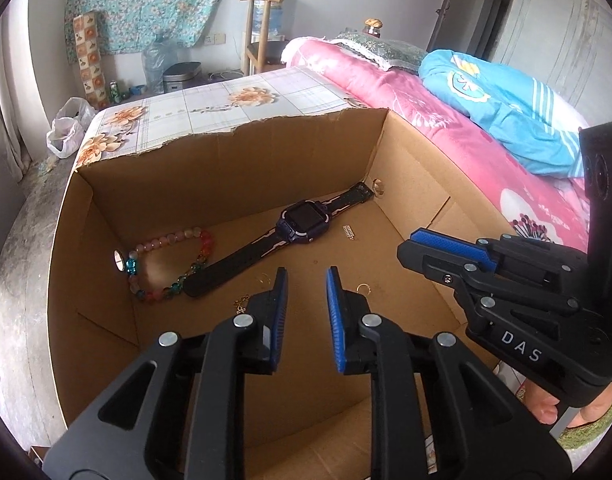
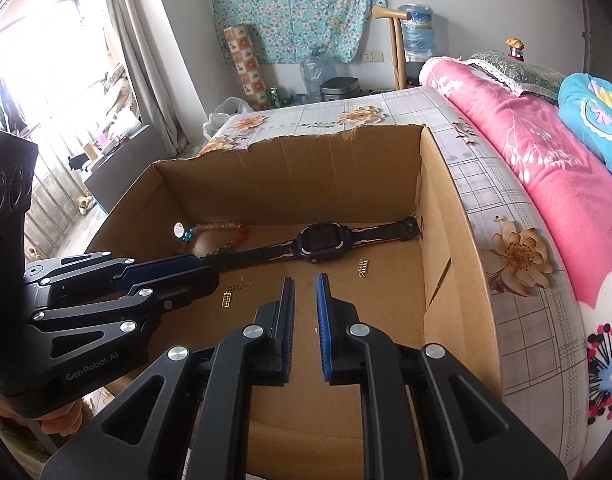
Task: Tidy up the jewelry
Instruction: 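Open the left tool to drop the ring into the box, then withdraw both open tools from the box back over the table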
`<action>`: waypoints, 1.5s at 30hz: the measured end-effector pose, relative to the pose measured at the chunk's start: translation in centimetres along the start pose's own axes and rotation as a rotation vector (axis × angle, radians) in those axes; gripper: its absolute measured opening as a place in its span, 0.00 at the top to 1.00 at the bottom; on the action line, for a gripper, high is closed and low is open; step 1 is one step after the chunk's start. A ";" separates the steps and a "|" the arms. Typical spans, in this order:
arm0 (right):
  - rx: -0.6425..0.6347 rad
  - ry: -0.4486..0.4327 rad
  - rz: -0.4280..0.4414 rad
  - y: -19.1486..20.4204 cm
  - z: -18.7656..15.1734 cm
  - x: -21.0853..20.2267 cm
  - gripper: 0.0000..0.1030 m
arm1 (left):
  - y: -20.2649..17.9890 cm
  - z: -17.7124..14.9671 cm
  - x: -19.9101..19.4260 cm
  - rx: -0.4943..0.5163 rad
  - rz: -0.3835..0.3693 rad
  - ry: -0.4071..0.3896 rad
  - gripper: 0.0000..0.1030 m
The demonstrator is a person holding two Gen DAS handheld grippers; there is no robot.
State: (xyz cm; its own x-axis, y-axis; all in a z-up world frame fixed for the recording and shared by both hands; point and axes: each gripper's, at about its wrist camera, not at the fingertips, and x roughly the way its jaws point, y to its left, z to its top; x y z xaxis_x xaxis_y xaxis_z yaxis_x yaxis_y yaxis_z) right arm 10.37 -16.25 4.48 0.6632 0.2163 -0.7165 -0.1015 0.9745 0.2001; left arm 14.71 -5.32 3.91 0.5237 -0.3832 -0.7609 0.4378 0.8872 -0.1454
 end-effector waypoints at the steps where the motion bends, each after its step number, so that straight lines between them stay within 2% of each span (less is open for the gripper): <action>1: 0.000 -0.003 -0.002 0.0 0.0 -0.1 0.88 | 0.0 0.0 -0.1 -0.002 0.003 -0.004 0.78; 5: 0.000 -0.016 -0.005 0.1 0.0 -0.6 0.88 | 0.1 -0.2 -0.8 -0.002 0.011 -0.023 0.75; 8: 0.003 -0.026 -0.004 0.2 0.0 -1.1 0.80 | 0.0 -0.2 -1.4 0.003 0.021 -0.040 0.70; 12: 0.000 -0.042 0.003 0.7 -0.1 -1.8 0.77 | 0.0 -0.4 -2.2 0.007 0.029 -0.058 0.66; 16: -0.004 -0.064 0.007 1.1 -0.2 -2.6 0.70 | -0.3 -0.7 -3.2 0.016 0.039 -0.081 0.59; 26: -0.009 -0.122 0.034 1.9 -0.5 -5.3 0.69 | -1.2 -1.9 -6.4 0.048 0.069 -0.142 0.39; 35: 0.004 -0.171 0.081 1.5 -2.2 -8.8 0.67 | -1.9 -4.6 -9.8 0.083 0.077 -0.189 0.25; 42: -0.018 -0.171 0.094 1.8 -4.6 -10.5 0.47 | -3.1 -7.6 -11.2 0.136 0.063 -0.186 0.19; 45: -0.022 -0.160 0.093 1.8 -5.9 -11.0 0.42 | -3.6 -9.0 -11.1 0.148 0.042 -0.162 0.17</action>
State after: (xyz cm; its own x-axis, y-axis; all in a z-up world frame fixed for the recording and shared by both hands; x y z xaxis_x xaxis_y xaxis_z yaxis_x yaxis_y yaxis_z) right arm -1.47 -16.57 8.76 0.7597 0.2947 -0.5797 -0.1829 0.9523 0.2444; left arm 0.72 -1.99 7.19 0.6493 -0.3938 -0.6507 0.5097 0.8603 -0.0120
